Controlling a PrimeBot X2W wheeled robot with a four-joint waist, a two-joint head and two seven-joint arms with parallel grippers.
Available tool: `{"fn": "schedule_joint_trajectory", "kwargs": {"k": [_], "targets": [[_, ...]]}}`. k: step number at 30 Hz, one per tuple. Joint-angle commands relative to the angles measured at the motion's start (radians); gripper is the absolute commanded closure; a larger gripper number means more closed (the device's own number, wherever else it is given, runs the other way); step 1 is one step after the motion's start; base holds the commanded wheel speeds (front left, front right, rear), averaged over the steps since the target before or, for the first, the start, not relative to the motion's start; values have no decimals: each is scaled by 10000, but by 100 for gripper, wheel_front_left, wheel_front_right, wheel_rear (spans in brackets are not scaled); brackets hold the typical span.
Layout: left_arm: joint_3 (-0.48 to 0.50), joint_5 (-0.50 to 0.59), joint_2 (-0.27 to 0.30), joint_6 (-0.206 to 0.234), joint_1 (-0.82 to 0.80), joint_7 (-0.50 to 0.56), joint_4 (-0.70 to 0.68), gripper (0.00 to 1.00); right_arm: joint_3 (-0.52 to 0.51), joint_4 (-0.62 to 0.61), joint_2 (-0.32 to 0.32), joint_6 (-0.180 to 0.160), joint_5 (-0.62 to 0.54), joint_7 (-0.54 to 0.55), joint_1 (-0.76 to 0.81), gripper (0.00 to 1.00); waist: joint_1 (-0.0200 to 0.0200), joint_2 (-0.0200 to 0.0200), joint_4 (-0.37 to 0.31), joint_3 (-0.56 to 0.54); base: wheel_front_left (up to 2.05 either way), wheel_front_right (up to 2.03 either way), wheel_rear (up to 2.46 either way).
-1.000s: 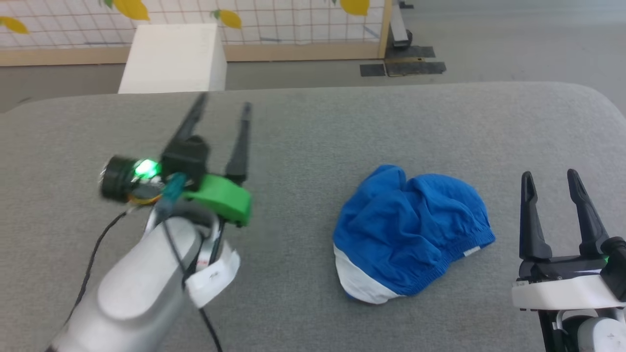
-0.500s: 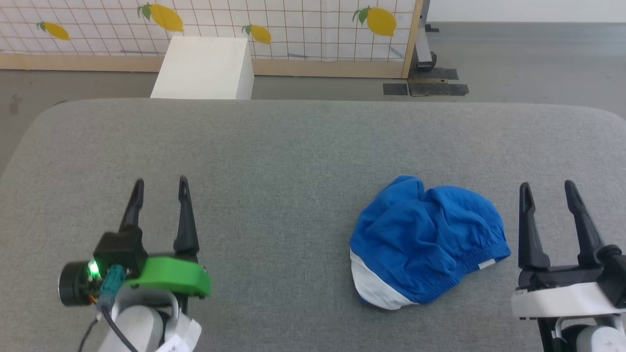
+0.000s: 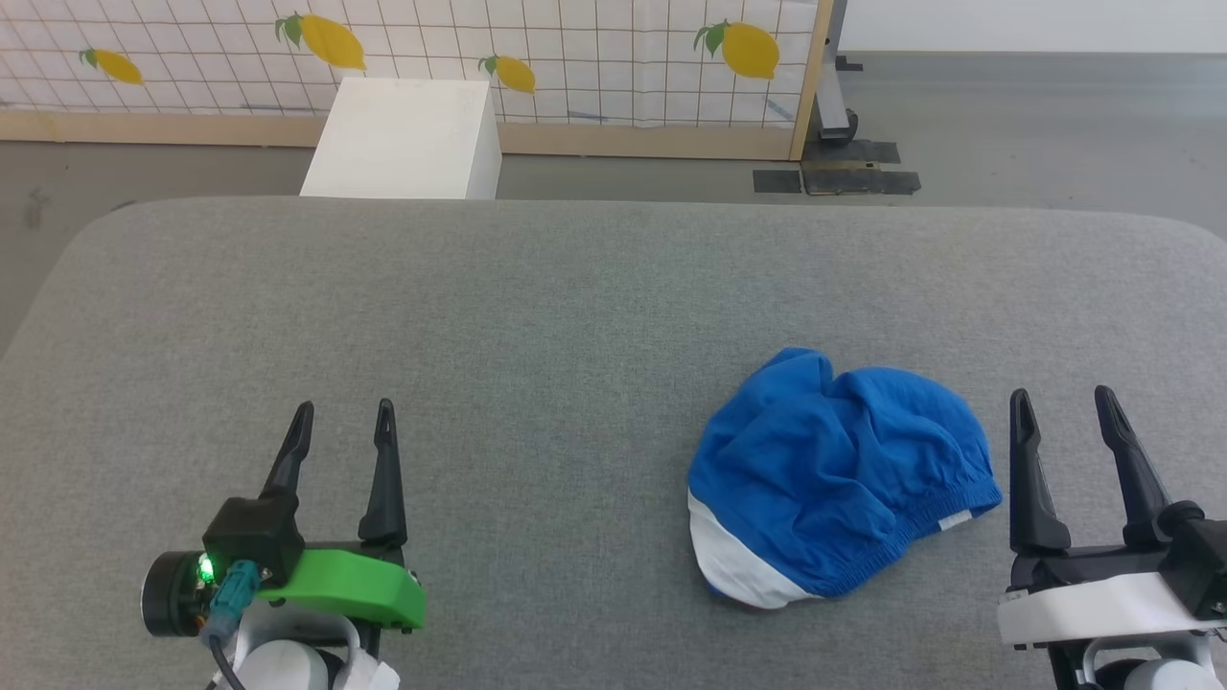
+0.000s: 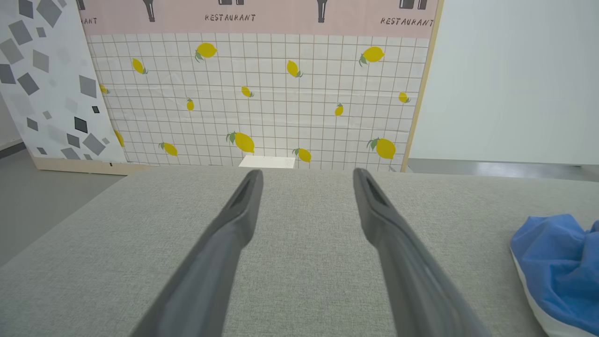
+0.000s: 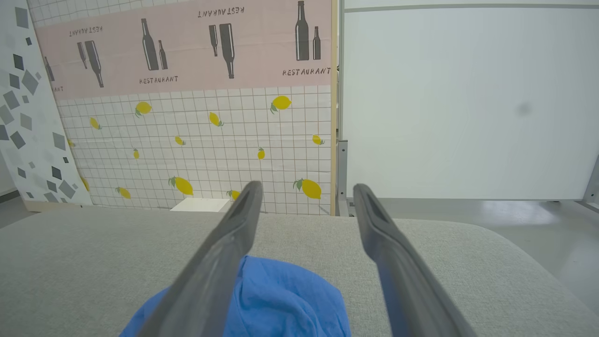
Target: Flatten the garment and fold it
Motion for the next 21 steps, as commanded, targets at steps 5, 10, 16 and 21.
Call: {"fn": "schedule_joint_trajectory", "kwargs": {"k": [5,10,16,21], "targets": [[404,374,-365,-419,142,-45,126,0,-19,43,-1,-15,60,-49,74,0,0,0,15,10,0,0,0],[674,628,-553,-689,135,-45,177,0,-16,55,-1,-15,67,-49,77,0,0,0,35,9,0,0,0],[885,838,-696,-886,131,-45,237,0,17,56,-1,-15,82,-49,77,0,0,0,28,18,0,0,0],[1006,947,-775,-991,105,-45,281,0,27,70,-1,-15,84,-49,60,0,0,0,14,16,0,0,0]]}}
